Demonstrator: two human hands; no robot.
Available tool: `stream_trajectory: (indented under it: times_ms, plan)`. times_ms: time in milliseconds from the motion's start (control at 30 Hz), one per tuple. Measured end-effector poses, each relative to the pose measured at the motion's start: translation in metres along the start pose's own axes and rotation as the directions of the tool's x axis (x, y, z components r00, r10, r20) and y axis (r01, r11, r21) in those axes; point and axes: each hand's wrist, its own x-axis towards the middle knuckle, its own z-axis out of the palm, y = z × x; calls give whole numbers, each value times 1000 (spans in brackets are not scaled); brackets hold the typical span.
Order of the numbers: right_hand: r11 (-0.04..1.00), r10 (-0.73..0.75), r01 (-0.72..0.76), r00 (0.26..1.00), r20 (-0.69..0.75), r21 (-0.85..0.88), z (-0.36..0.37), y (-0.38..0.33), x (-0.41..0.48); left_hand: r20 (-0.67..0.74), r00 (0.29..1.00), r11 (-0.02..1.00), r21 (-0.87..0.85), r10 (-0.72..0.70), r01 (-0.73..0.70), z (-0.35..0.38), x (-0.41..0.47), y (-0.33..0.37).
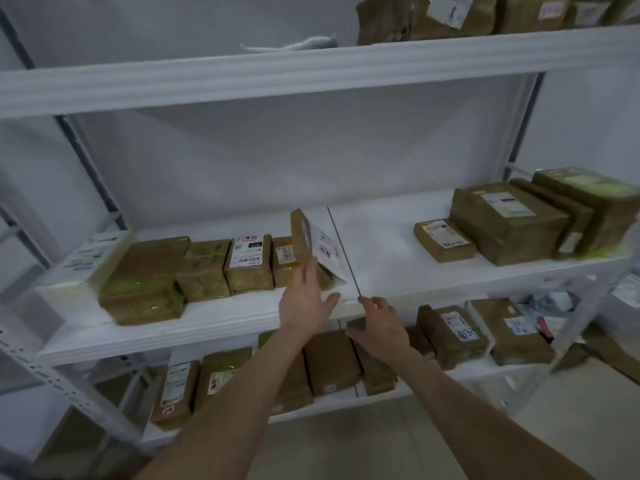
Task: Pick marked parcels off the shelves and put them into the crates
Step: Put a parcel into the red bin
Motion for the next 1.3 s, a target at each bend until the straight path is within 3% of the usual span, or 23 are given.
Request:
stream_trajectory:
  times_ms: [100,267,500,633,733,833,933,1033,1133,1300]
  plan:
    - [998,-10,10,1000,-2,64,-4,5,36,-56,983,979,-114,-177,170,-4,52,-5]
    - [982,3,-9,999,33,190,-14,15,104,42,927,900,-225,-373,372,5,126,-18]
    - [950,0,-54,985,171,308,-20,28,168,105,887,837,-299,-449,459,20,164,-16]
    - [896,60,-89,995,82,436,-35,46,189,152,873,765,-427,-464,481,35,172,-4]
    - [807,145,-166,986,83,567,-48,64,198,208,850,650,-565,-483,508,52,169,10]
    - [863,127,-132,991,45,487,-58,77,199,228,817,579,-607,-529,544,67,162,31]
    - [915,68,-84,996,55,394,-68,86,199,225,829,659,-517,-512,547,80,153,49]
    - [900,98,-126,991,87,418,-71,99,200,152,870,830,-258,-470,494,89,153,56]
    - [882,133,-166,985,107,440,-68,113,202,121,888,890,-61,-443,452,94,161,61]
    - [806,219,-250,968,122,537,-66,130,206,168,936,945,-54,-310,323,106,184,73]
